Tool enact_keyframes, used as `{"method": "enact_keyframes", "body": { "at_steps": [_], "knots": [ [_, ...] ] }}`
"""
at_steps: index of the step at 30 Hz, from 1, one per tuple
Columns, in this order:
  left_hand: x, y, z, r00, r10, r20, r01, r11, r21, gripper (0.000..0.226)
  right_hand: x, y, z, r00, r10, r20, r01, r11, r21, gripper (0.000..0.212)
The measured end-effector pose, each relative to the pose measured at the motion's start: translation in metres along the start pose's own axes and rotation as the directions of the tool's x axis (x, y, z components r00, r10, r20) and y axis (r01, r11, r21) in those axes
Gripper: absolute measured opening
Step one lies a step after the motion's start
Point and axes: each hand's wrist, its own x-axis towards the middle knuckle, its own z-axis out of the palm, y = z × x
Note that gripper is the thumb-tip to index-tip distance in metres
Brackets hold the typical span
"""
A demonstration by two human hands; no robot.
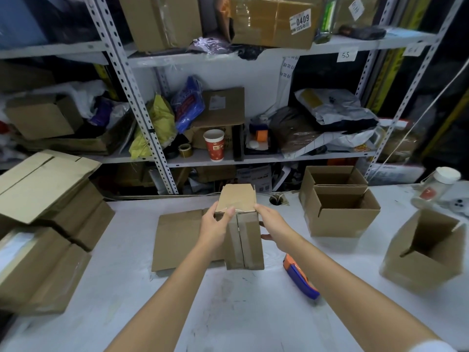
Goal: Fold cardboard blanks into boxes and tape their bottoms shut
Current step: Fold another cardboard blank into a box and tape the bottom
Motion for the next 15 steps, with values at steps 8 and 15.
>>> {"method": "enact_keyframes", "body": {
  "at_steps": [8,15],
  "knots": [
    [0.004,0.007,0.006,0.998,0.009,0.068,-0.006,0.999,-0.043,0.055,0.008,0.003,-0.004,1.0,-0.018,0.022,0.018,1.0,0.025,0.028],
    [0.017,0.017,-0.001,0.982,-0.133,0.131,0.155,0.973,-0.17,0.046,0.016,0.004,-0.014,0.997,-0.079,0.009,0.078,0.992,0.097,0.024]
  ]
}}
